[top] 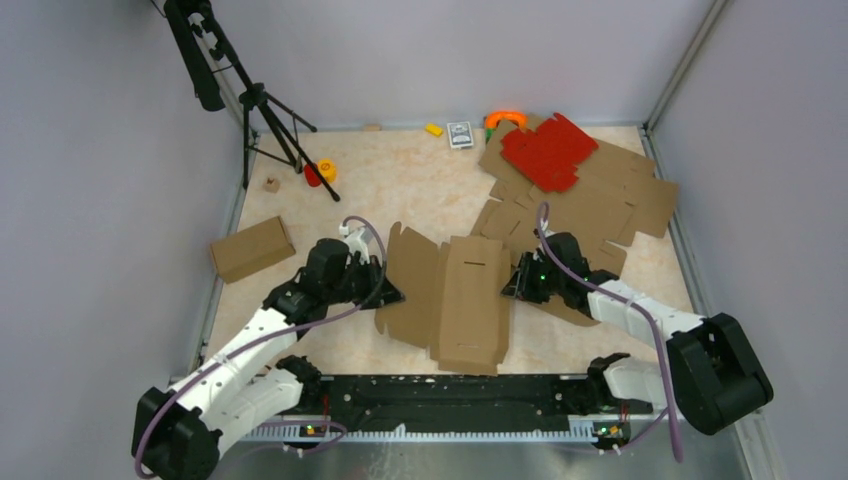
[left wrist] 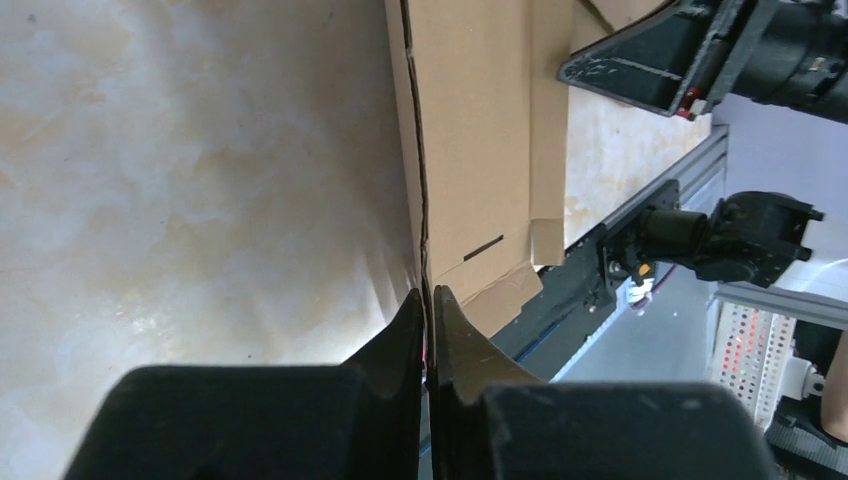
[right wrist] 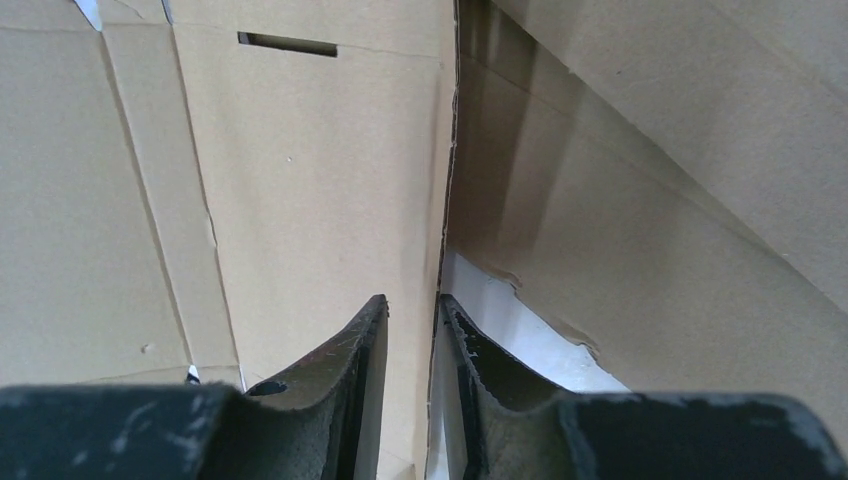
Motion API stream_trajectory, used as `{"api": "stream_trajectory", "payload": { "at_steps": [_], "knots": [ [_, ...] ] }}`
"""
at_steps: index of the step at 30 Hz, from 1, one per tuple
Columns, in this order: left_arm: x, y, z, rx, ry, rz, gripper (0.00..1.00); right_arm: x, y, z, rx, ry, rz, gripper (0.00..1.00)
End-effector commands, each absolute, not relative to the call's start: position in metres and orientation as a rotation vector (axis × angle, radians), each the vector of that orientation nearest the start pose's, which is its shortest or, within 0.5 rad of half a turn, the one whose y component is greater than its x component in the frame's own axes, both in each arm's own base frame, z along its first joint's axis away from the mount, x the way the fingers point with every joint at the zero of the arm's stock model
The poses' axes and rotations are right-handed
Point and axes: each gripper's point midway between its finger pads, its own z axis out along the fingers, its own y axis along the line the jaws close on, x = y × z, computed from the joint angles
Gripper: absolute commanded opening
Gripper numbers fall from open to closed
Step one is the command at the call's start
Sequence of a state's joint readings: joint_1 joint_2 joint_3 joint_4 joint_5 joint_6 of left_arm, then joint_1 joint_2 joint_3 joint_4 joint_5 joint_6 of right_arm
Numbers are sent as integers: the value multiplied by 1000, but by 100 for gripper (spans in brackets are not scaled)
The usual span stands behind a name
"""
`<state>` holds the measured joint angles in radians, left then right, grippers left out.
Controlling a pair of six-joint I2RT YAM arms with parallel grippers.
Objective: Fold the paper box
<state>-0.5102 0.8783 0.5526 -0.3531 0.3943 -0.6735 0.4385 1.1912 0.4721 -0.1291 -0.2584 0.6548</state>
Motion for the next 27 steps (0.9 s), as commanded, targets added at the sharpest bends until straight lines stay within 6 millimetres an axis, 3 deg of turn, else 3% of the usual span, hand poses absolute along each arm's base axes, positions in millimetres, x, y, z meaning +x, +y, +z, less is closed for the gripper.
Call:
{"api": "stream_trajectory", "payload": {
  "at_steps": [1,8,14,21,27],
  "knots": [
    [184,-222,158,100,2271,-1187,5,231,199,71,89,2461,901,25],
    [182,-229,163,107,2248,-1261,5,229,199,62,96,2491,883,30],
    [180,-237,169,124,2226,-1339,6,227,196,50,83,2536,825,25],
    [182,-245,165,113,2244,-1395,7,228,201,50,67,2538,823,24],
    [185,-247,149,85,2301,-1386,7,229,203,50,46,2543,824,24]
  ]
}}
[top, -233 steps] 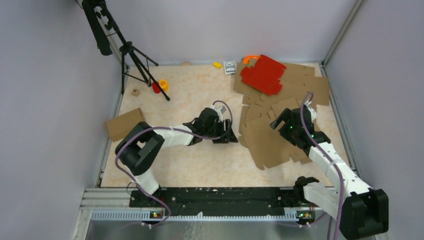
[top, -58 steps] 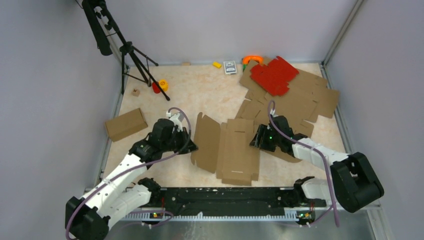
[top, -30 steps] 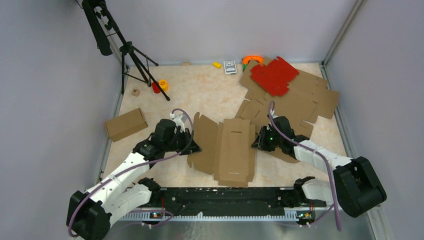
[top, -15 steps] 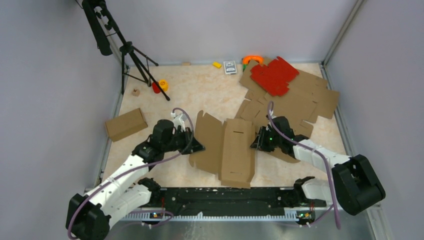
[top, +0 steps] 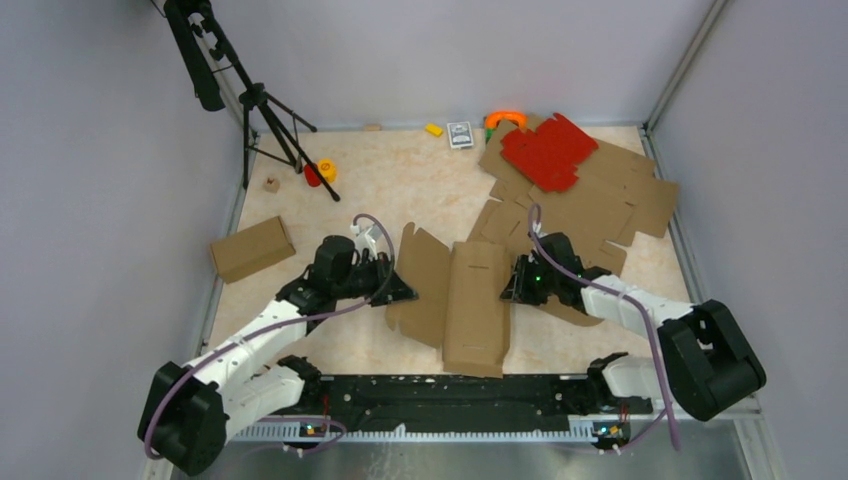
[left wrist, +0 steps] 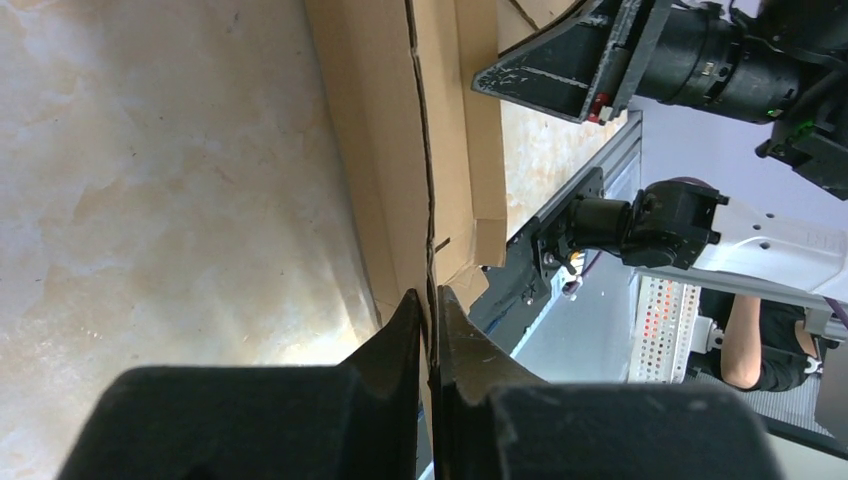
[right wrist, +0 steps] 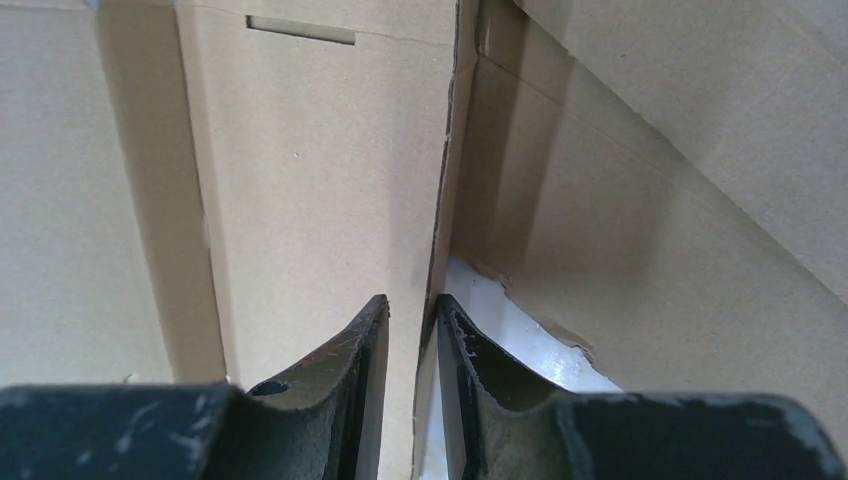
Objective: Fold the paper box
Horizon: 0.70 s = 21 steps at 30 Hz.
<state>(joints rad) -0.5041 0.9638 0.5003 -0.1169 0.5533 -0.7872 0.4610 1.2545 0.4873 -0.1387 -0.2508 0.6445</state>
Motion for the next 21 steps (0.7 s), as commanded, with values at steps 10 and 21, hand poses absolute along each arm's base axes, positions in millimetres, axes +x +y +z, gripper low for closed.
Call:
{"api": "stream_trajectory", "payload": {
  "at_steps": [10,21],
  "knots": [
    [186,-245,116,62,2418,-1324,8,231,207,50,26,2553,822,23],
    [185,-246,91,60,2466,-1324,8,229,212,49,6,2558,832,23]
  ]
}}
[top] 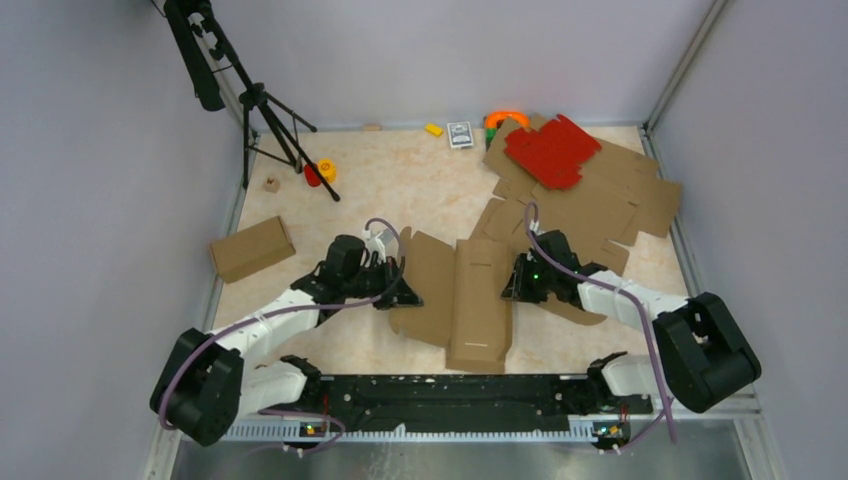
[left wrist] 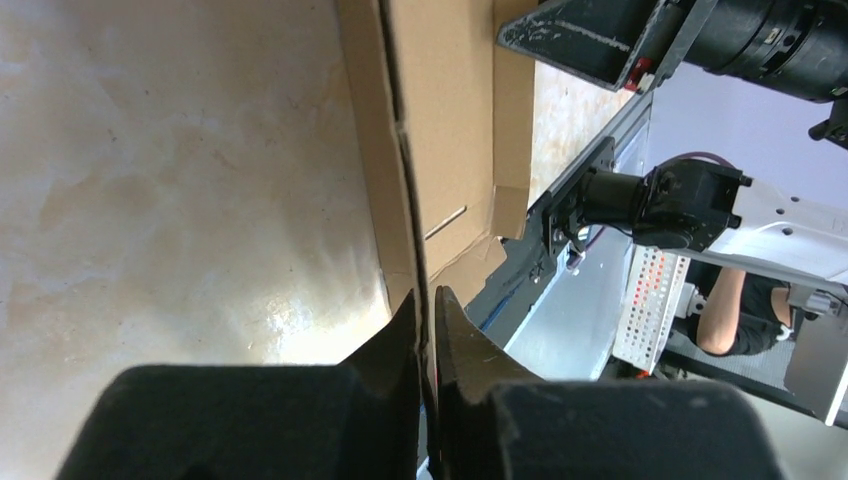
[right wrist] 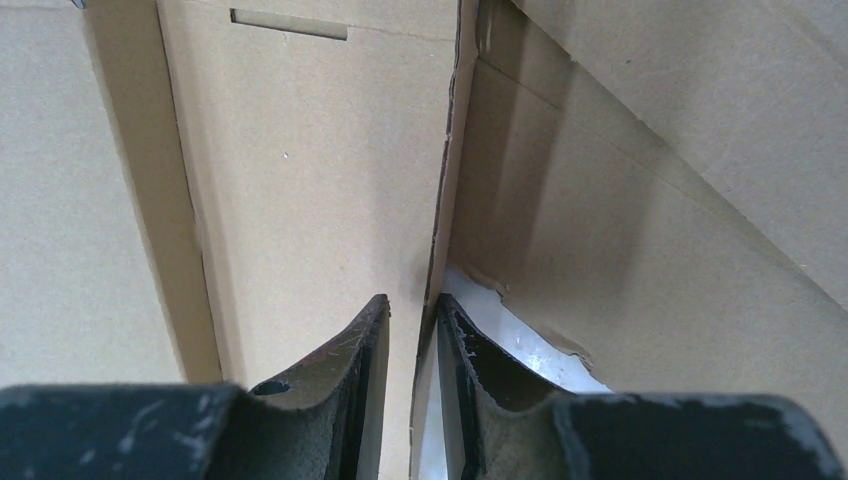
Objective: Fold the paper box
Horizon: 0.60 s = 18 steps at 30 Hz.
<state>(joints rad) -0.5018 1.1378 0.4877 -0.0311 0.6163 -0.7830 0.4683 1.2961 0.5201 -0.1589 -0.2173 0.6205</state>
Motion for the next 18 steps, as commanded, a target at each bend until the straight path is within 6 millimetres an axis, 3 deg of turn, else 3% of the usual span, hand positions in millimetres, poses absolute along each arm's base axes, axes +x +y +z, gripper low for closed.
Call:
{"api": "stream_trajectory", "payload": {
  "at_steps": [1,7,13,18],
  "knots": [
    [184,-247,89,60,2470,-1330,8,229,213,50,3,2557,835,23],
    [185,-245,95,82,2443,-1318,5,229,214,54,-14,2553,827,29],
    [194,-235,127,124,2350,-1208,3,237,206,65,-35,2533,740,41],
    [194,-231,150,190,2248,-1199,0,239,207,79,-60,2470,768,42]
  ]
}}
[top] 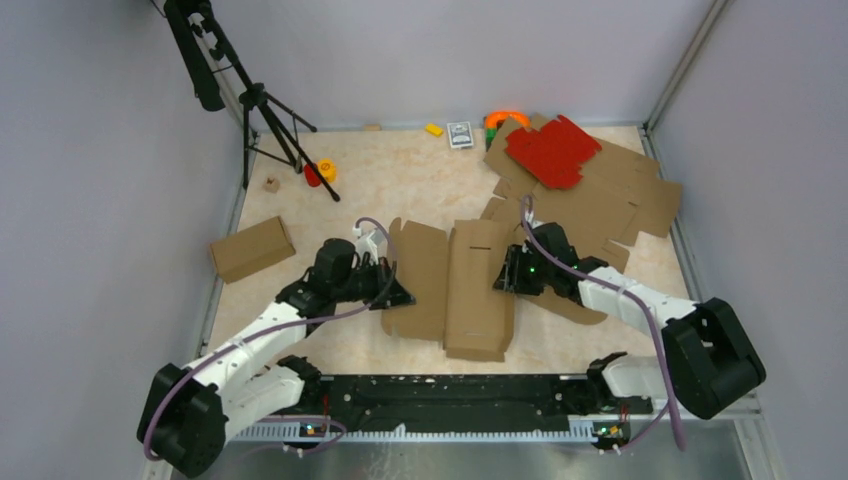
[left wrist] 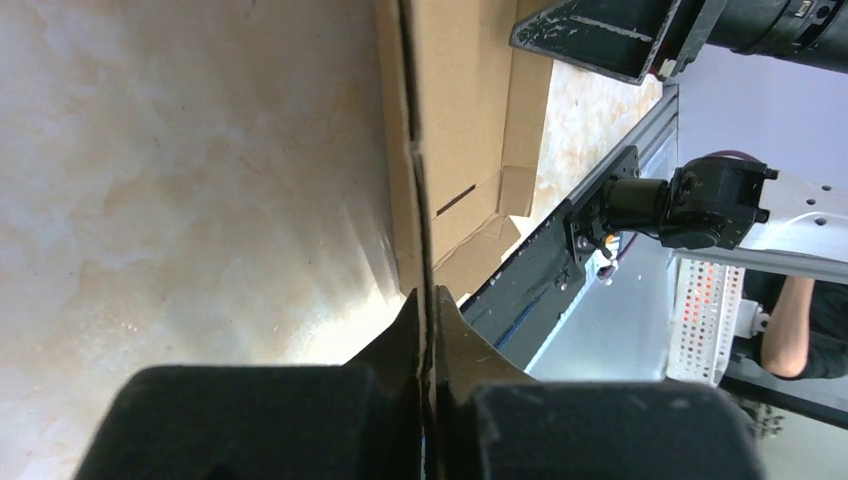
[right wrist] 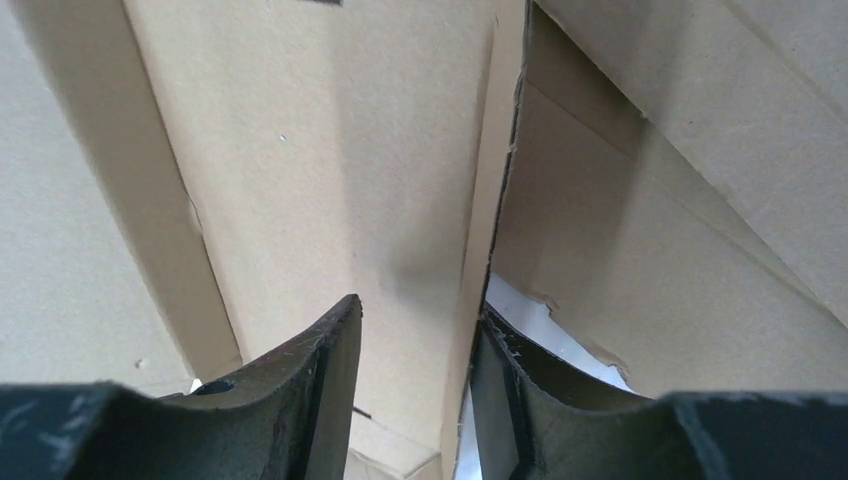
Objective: Fold the paper box
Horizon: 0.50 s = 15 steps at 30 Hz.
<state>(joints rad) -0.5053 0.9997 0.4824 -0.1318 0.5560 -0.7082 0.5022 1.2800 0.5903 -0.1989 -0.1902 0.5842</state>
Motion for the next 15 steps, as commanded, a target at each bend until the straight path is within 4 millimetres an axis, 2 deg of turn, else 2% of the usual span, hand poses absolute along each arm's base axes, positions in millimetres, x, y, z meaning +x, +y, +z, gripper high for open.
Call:
{"api": "stream_trajectory", "payload": {
  "at_steps": [1,3,6,11,15],
  "knots": [
    [193,-231,155,203,2225,-1203,0,240,207,83,-62,2450,771,44],
    [193,-229,163,215,2186,-1195,0,244,204,93,-53,2407,757,53],
    [193,-224,171,230,2128,-1168,0,248,199,106,-39,2352,737,76],
    [198,-214,177,253,2027,-1091,0,251,200,130,-33,2267,768,81],
    [202,-210,183,232,1978,-1064,0,248,199,124,-30,2282,770,82]
  ]
}}
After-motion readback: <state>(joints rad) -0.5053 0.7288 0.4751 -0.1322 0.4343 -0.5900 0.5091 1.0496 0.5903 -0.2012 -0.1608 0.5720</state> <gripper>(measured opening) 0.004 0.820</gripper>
